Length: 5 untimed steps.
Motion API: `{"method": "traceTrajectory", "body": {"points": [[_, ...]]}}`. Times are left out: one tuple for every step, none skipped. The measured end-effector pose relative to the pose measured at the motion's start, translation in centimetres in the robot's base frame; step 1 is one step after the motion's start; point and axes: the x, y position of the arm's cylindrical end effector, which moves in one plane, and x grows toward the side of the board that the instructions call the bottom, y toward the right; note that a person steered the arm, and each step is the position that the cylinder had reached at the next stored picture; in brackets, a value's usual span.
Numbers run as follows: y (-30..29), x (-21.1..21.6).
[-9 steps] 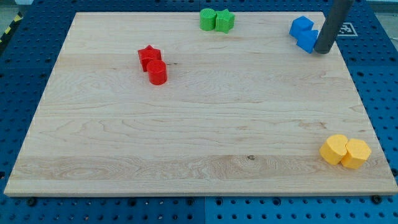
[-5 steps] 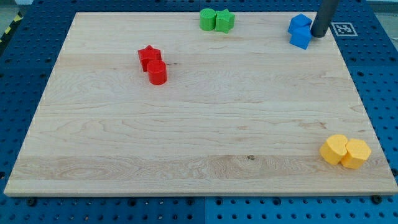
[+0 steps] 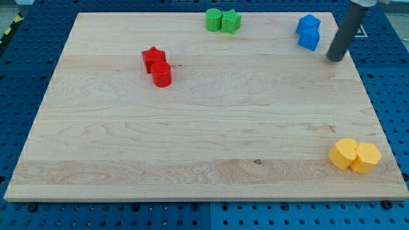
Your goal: Nudge blue triangle up a bit
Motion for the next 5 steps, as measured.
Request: {"method": "traceTrajectory", "body": {"points": [[-3.9,-1.6],[-5.4,-2.2],[-5.4,-2.5],[-5.4,-3.8],[-5.4,-4.6]]}}
